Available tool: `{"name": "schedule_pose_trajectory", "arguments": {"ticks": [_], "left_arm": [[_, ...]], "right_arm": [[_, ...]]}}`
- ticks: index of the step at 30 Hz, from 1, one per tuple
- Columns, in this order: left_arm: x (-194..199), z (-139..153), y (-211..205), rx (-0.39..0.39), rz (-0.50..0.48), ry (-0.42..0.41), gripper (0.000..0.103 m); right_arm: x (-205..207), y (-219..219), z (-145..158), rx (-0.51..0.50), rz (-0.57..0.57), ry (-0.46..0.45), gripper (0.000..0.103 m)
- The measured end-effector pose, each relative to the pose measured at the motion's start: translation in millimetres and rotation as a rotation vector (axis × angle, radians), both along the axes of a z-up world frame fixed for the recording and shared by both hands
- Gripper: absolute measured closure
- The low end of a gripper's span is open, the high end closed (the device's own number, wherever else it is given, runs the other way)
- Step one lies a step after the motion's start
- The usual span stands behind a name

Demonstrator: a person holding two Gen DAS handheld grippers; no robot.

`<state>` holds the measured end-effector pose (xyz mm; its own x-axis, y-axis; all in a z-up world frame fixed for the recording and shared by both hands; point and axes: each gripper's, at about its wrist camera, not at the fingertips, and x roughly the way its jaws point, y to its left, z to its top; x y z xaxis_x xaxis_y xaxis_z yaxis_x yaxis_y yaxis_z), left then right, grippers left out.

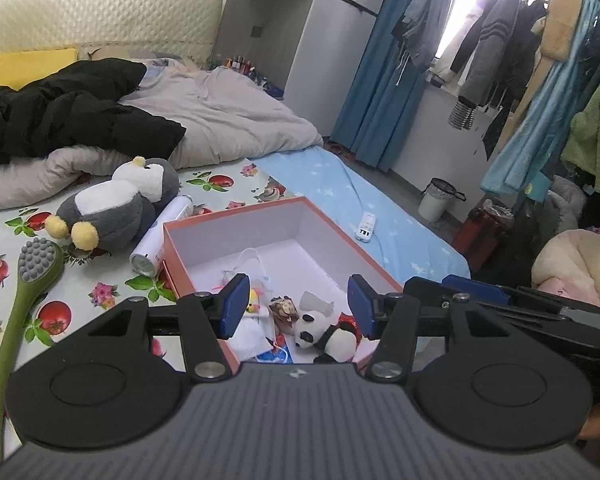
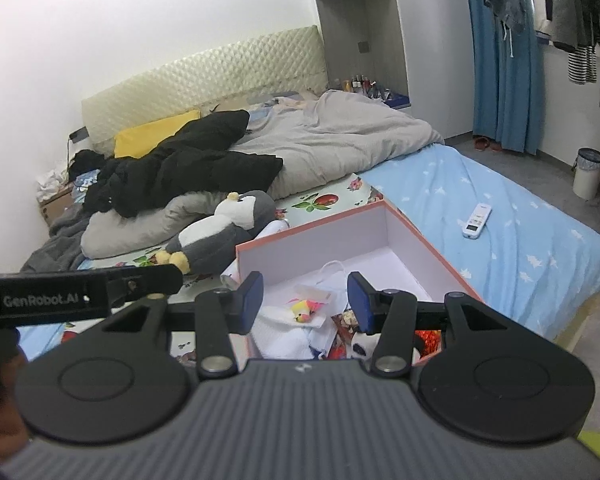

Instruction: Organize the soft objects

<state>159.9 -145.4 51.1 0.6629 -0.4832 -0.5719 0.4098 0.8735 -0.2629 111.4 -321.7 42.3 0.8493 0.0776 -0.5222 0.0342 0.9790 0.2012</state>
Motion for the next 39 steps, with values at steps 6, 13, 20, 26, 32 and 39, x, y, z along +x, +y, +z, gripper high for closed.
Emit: {"name": "schedule_pose_trajectory", "arguments": {"ticks": [6,13,20,26,32,39], "left_arm": [[-29,3,14,-0.014,-0.002,-0.005,0.043],[-49,-2,25,-0.016,-0.008,-0.002,0.043],[-61,-7,30,-0.006,-0.011,0.002,0.043],[-71,-10,33,-0.001,-0.004,0.004,0.043],[-81,-15,35,0.005,0.011,0.013,0.043],[-83,-24,30,0.016,0.008,0.013,0.043]], "right_arm": [[-27,9,3,-0.012,-0.013,-0.004,0.053],[-50,17,-4,-0.023,-0.051,0.014,0.053],[-64,26,-10,-0.021,-0.059,0.032,0.053],[-73,28,-12,-0.018,-0.066,0.031,0.053],[-81,27,-20,-0.014,-0.075,0.051,0.053],[-84,26,-25,-0.021,-0.082,0.049,0.053]]}}
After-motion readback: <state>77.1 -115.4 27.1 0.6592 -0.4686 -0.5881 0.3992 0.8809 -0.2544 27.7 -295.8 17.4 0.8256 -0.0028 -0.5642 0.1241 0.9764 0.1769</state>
